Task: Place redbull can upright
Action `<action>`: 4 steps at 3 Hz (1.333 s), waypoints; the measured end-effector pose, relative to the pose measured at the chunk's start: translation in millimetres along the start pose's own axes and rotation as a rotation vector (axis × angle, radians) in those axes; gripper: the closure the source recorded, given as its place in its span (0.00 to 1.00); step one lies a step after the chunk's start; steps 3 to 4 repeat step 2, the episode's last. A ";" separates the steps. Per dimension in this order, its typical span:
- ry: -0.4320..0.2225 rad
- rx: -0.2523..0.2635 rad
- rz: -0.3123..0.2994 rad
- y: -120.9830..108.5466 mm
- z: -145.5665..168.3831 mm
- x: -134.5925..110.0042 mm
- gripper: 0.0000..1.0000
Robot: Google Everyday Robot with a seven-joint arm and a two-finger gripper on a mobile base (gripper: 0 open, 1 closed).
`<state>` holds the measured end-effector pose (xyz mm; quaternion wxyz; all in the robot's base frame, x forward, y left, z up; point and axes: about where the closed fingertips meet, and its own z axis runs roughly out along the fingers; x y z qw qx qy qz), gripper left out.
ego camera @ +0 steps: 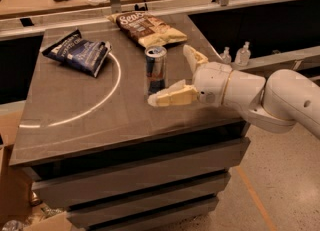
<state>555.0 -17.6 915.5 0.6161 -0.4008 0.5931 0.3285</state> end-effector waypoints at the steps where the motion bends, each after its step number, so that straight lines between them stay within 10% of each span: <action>1: 0.077 0.068 -0.003 0.9 -31.5 2.2 0.00; 4: 0.077 0.068 -0.003 1.0 -31.4 2.1 0.00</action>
Offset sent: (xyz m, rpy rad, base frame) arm -0.0114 -0.0211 -0.0024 -0.0479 0.0240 -0.0577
